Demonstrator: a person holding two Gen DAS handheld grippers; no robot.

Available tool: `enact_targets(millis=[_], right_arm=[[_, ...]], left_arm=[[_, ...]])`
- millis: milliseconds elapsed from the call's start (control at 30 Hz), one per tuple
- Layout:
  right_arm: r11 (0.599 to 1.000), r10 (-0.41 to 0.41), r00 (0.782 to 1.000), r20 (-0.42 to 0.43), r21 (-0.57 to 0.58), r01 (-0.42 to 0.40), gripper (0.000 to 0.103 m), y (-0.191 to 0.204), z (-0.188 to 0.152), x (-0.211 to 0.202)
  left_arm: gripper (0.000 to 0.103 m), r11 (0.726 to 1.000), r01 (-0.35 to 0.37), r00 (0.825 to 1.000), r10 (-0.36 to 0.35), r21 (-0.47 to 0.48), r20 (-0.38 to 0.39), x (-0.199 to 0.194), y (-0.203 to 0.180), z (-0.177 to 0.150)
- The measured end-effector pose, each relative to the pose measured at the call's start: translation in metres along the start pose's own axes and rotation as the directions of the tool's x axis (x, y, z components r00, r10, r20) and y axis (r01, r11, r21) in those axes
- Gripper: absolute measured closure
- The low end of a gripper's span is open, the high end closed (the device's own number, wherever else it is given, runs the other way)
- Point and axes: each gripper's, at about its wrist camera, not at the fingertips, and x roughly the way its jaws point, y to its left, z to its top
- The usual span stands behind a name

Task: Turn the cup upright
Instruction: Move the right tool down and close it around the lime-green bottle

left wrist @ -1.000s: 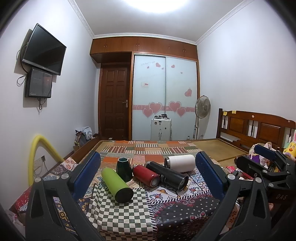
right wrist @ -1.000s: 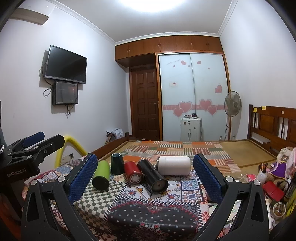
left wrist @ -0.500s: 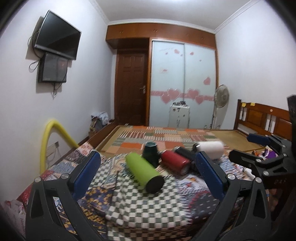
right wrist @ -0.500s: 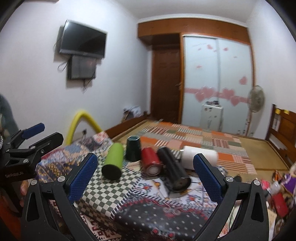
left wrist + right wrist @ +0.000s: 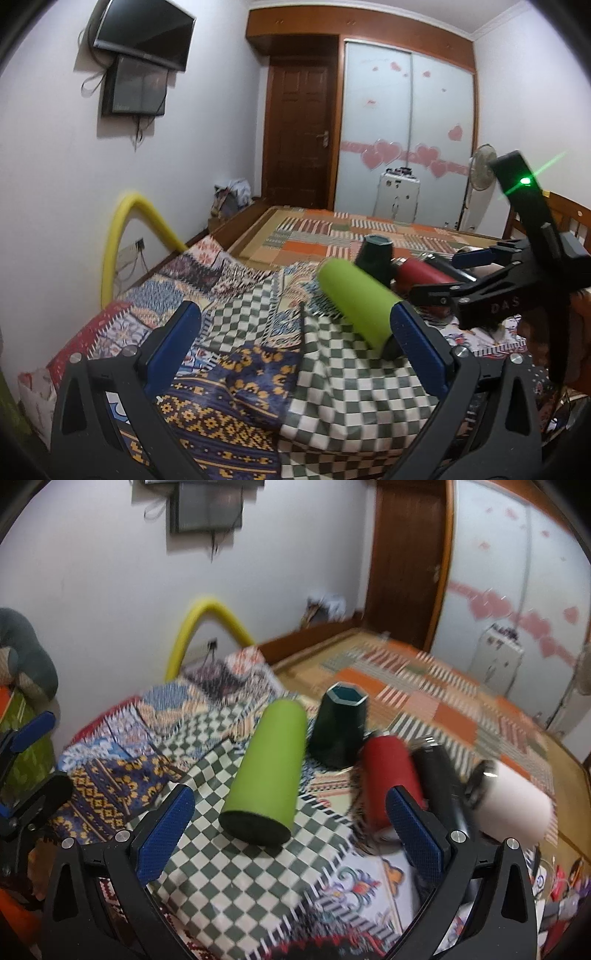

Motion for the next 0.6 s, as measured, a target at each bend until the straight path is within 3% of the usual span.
enact_targets(millis=[167,300,533,600], right_arm=[[0.999,0.010,0.989,-0.144,-0.047,-0.017,0.001,0.005,0.019,0.047],[0.997,0.050,0.967,-0.249,-0.041,-0.062,0.002,0.005,0.030,0.077],[0.996,0.080,0.905,-0.418,-0.002,-0.089,0.024,-0.001,0.035,0.117],[0.996,0.082,0.893,-0.442,0.003,-0.090,0.026,-0.002,0.035,0.123]], left_arm=[[0.000,0.999,-0.007,0.999,0.005,-0.032,-0.037,0.016,0.014,-0.006],[0.000,1.000,-0.009,0.999,0.008,-0.026,-0.045,0.021,0.016,-0.011],[0.000,1.000,-0.005,0.999,0.004,-0.009,-0.041,0.022,0.015,-0.014],[0.000,1.000,-0.002,0.999,0.002,-0.007,-0.043,0.023,0.015,-0.015]])
